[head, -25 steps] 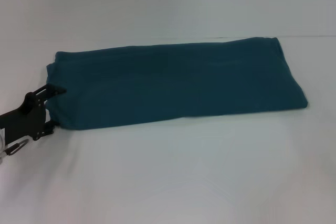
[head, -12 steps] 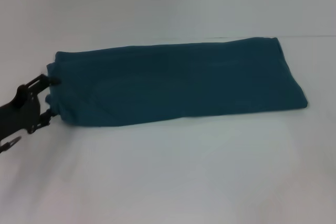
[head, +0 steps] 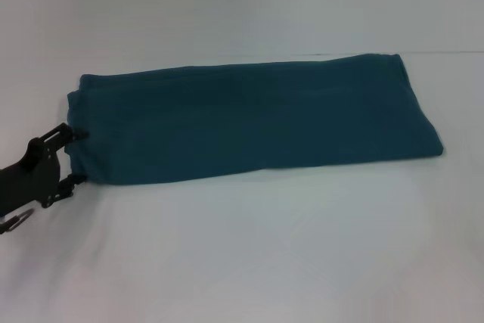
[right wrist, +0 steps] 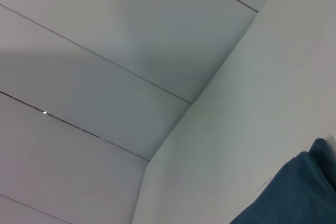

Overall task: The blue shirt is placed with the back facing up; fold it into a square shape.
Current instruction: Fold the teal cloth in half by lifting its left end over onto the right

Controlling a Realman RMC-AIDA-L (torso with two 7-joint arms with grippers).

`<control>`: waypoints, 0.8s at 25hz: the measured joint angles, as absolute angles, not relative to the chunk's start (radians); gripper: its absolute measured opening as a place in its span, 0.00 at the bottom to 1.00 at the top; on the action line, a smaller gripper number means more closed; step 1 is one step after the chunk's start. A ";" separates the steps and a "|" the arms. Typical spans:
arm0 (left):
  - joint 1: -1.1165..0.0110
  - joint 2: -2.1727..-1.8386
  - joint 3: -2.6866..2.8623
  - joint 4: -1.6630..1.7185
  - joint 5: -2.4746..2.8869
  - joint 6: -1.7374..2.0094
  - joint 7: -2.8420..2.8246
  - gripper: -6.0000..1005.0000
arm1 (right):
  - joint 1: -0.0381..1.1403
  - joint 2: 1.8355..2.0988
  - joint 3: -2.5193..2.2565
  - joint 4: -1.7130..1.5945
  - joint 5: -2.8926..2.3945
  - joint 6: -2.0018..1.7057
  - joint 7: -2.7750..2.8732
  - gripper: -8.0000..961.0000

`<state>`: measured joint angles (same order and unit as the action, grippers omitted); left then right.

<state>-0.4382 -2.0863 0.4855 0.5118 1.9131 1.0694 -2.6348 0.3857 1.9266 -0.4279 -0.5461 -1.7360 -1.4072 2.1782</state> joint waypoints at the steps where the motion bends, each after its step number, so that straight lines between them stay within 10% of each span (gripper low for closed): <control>1: -0.445 -2.085 0.487 0.512 1.913 1.066 -2.635 0.88 | 0.386 1.927 -0.428 -0.546 -1.736 -1.407 2.178 0.78; 20: -0.523 -2.067 0.532 0.461 1.916 1.000 -2.579 0.88 | 0.387 1.927 -0.428 -0.546 -1.733 -1.410 2.178 0.78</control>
